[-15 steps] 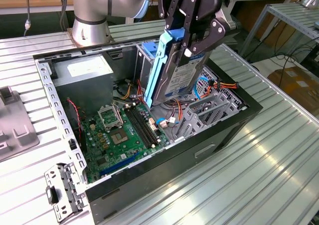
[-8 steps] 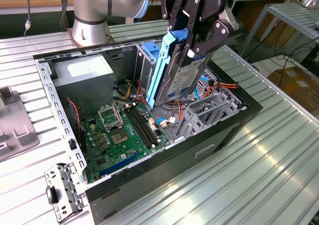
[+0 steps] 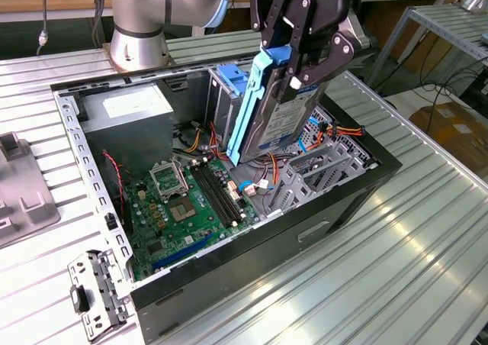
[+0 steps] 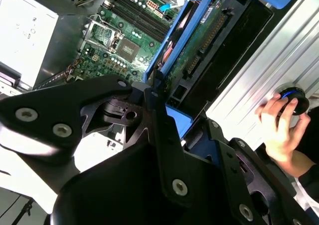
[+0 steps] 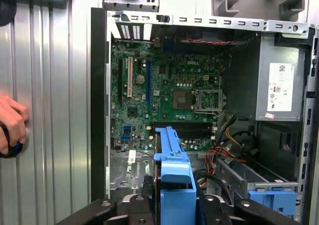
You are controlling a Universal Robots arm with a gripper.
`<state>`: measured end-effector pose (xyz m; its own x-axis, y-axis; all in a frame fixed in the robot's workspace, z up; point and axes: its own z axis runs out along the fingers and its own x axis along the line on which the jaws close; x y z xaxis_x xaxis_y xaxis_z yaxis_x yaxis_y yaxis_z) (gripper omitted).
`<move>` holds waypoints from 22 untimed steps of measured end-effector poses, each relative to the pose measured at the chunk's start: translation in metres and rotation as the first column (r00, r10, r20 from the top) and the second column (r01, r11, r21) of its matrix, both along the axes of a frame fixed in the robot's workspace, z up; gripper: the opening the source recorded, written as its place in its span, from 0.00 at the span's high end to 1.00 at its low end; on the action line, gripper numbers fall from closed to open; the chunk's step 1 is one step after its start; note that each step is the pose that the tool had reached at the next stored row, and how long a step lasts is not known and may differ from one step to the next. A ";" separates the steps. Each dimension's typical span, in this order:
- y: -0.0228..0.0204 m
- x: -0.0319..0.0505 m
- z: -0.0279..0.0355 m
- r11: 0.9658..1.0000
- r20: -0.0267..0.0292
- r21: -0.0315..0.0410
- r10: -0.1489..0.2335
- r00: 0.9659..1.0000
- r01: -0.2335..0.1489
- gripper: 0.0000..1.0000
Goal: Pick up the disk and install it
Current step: 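Pick up the disk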
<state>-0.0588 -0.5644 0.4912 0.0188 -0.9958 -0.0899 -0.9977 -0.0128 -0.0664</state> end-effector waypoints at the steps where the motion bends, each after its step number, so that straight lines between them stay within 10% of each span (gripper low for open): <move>1: -0.0001 0.0002 -0.0001 1.000 0.000 0.000 0.000 1.000 0.000 0.63; 22: -0.0026 0.0151 -0.0018 1.000 0.000 0.000 0.000 1.000 0.000 0.63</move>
